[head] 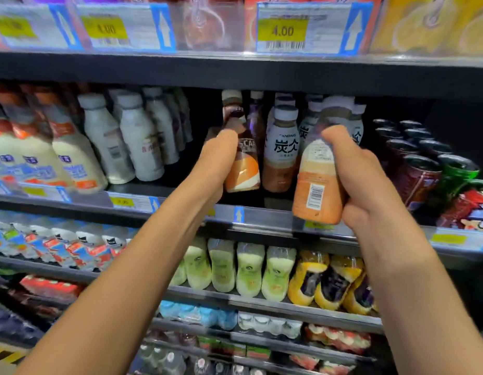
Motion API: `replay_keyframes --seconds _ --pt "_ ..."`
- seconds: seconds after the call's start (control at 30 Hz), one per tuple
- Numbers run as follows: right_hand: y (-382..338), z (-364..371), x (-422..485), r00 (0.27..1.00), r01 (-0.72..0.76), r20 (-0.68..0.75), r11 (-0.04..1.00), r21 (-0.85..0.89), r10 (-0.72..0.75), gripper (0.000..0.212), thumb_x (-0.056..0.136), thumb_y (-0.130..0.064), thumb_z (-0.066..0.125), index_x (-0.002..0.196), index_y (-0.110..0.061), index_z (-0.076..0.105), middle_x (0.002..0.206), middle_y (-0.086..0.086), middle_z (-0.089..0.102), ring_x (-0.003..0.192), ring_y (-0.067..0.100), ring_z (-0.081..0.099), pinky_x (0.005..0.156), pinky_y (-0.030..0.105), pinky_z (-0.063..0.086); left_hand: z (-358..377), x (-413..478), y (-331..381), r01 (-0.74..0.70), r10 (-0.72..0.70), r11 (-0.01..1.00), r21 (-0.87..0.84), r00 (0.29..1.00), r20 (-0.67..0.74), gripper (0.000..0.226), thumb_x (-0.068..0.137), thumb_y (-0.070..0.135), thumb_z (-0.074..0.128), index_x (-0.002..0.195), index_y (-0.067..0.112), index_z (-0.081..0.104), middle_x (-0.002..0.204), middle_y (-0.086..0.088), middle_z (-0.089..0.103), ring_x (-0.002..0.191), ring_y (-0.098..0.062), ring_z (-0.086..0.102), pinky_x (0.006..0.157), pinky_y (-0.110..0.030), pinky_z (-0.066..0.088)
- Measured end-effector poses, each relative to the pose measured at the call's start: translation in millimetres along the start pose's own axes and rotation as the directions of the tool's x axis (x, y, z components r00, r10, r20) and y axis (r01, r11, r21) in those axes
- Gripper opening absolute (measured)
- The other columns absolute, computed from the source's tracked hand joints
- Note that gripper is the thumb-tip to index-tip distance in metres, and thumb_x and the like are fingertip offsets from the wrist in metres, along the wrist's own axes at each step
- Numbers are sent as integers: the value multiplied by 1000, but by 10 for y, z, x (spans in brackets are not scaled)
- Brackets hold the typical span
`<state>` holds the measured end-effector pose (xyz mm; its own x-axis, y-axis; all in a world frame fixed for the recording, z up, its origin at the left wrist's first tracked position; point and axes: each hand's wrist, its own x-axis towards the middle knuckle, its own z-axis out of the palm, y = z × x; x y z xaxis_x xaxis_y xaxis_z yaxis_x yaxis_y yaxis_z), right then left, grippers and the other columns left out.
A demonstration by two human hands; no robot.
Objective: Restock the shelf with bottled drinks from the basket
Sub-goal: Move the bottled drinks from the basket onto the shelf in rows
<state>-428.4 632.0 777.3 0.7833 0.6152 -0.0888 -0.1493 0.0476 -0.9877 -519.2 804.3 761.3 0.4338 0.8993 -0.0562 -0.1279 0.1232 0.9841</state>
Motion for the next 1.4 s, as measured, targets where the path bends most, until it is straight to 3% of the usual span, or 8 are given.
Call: replay_keyframes --seconds 0.07,0.17,0.23,0.4,0.67,0.8,1.13,1.4 --pt "15 42 141 996 41 -85 998 54 -36 43 81 -42 73 111 -13 67 95 4 76 67 13 72 52 25 55 84 262 48 -9 9 1000 -13 1000 -22 48 83 36 54 118 5 62 80 -8 65 60 -23 67 62 -32 56" --pt "76 84 322 981 122 -163 987 102 -105 32 81 -30 78 107 -13 71 87 -1 77 67 11 74 55 23 55 139 467 -9 -136 137 979 153 990 2 65 79 46 58 133 11 50 108 -7 66 95 -28 67 90 -43 54" --pt "166 83 429 979 122 -171 990 76 -108 29 78 -26 83 103 -14 72 90 0 78 72 14 74 61 28 60 161 551 -62 -206 191 952 228 978 86 65 85 44 58 138 11 41 122 -4 61 109 -24 61 95 -37 48" --pt "330 81 650 970 185 -167 981 53 -174 46 75 -20 86 116 -13 67 96 -1 77 85 15 75 74 34 62 160 798 -249 -324 266 878 352 942 202 59 95 20 58 143 9 27 132 -2 49 120 -17 51 102 -36 45" --pt "342 101 890 960 218 -130 952 -214 -249 75 45 -54 83 111 -23 68 100 -7 77 93 15 73 88 43 58 184 1037 -293 -381 305 826 415 922 239 62 86 11 70 135 7 33 123 -2 56 117 -18 55 103 -32 44" --pt "359 54 952 962 219 -107 942 -254 -252 56 56 -53 86 104 -27 73 95 -13 77 92 11 73 89 42 58 212 1132 -350 -384 320 805 452 923 215 59 84 20 74 130 9 39 120 -7 62 110 -22 60 99 -37 48" --pt "428 96 989 933 279 -149 921 -272 -326 78 47 -67 80 112 -26 71 100 -12 76 96 13 72 89 41 58 236 1134 -379 -388 338 786 481 921 191 58 86 27 73 130 9 40 106 1 57 97 -15 56 81 -23 41" --pt "443 109 987 938 286 -123 924 -254 -324 82 47 -68 80 116 -24 66 103 -11 76 99 14 71 91 41 57 202 1134 -381 -350 279 844 406 933 226 61 85 39 73 131 11 44 114 -1 61 106 -17 61 95 -29 48"
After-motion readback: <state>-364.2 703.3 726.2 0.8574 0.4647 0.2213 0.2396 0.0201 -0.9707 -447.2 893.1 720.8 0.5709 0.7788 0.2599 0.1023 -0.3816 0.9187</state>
